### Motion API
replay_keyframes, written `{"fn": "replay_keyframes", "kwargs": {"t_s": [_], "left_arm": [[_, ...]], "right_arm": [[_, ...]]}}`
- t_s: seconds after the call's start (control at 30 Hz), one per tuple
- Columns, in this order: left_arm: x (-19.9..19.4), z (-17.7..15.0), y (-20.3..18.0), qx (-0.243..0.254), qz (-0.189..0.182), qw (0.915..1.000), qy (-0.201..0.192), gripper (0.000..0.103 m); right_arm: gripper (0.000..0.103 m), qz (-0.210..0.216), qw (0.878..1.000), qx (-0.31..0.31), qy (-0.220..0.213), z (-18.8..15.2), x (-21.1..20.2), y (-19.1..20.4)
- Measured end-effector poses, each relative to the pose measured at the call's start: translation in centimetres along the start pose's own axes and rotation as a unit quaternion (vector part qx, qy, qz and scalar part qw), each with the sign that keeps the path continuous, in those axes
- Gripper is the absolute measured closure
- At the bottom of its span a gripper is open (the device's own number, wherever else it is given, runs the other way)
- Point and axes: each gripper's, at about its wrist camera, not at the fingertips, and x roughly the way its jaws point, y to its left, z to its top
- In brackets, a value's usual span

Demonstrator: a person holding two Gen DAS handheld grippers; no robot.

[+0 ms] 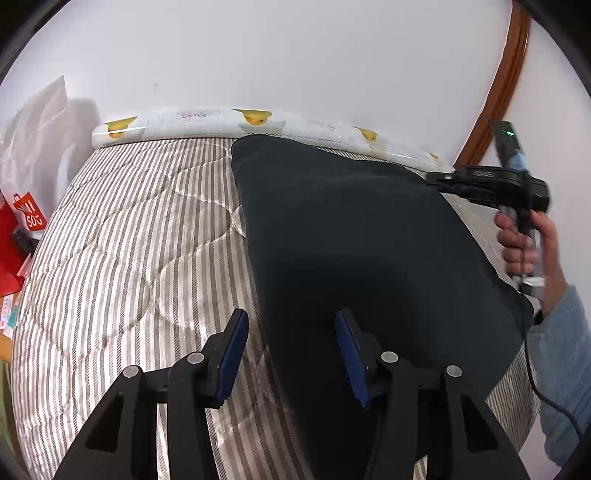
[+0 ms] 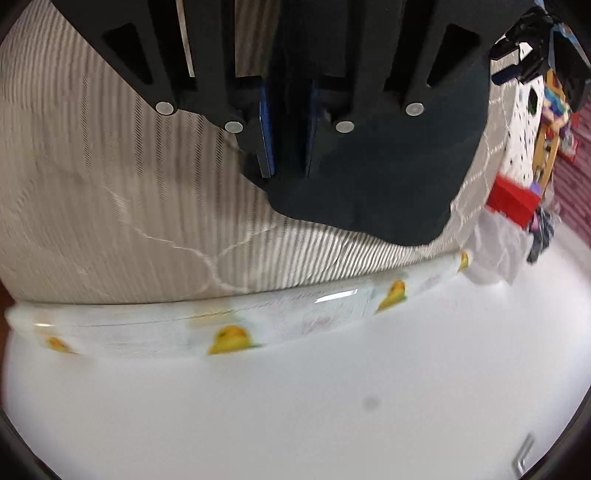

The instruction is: Fold small clothes

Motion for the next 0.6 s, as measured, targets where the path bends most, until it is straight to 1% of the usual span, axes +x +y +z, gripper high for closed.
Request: {"fn": "replay_keyframes", "kwargs": {"t_s": [0.03,0.1,0.2,0.27,0.37,0.4,0.43,0.47,0.5,0.53,0.57,0.6], "left_arm": [[-0.2,-0.2,0.0,-0.001,-0.001,1.0000,-0.001,0.056],[-0.5,-0.5,0.1,-0.008,-0.005,1.0000,-0.001,0.056],[-0.8,-1.0,0.3,-0.023,-0.012,0.9997,-0.003,0.056],[-1.1,-1.4,0.3,-0.029,-0.017,0.9994,-0.002,0.056],[-1.4,-1.9,0.1,-0.029,-0.011,0.9995,-0.002,0.056],[-1.5,-2.0,-0.1,-0.028,-0.006,0.9996,-0.001,0.056],[-1.5,-2.0,-0.2,-0.026,0.001,0.9997,-0.001,0.056],[-1.6,-2.1,-0.4,-0.024,0.009,0.9997,-0.002,0.055],[-1.5,-2.1,-0.5,-0.023,0.014,0.9996,-0.003,0.054],[-1.5,-2.1,-0.6,-0.025,0.018,0.9995,-0.002,0.054],[-1.5,-2.1,-0.7,-0.028,0.021,0.9994,-0.002,0.054],[-1.7,-2.1,-0.8,-0.032,0.024,0.9992,-0.001,0.054]], "right_arm": [[0.062,0.001,1.000,0.000,-0.002,-0.5,-0.8,-0.1],[0.050,0.008,1.000,-0.002,-0.003,-1.9,-2.7,-0.2],[0.050,0.011,1.000,-0.010,0.004,-4.5,-4.9,0.0],[0.050,0.027,0.999,-0.013,0.012,-6.3,-6.0,0.3],[0.050,0.033,0.999,-0.016,0.023,-8.7,-6.5,0.6],[0.055,0.032,0.999,-0.018,0.025,-9.3,-6.5,0.7],[0.073,0.032,0.999,-0.022,0.026,-9.8,-6.5,0.9],[0.087,0.033,0.999,-0.028,0.027,-10.2,-6.5,1.2],[0.097,0.035,0.998,-0.033,0.028,-10.5,-6.5,1.4],[0.098,0.038,0.998,-0.042,0.025,-10.8,-6.6,1.8],[0.098,0.029,0.998,-0.056,0.009,-11.0,-7.1,2.2],[0.099,0.008,0.997,-0.075,-0.018,-11.0,-8.0,2.5]]}}
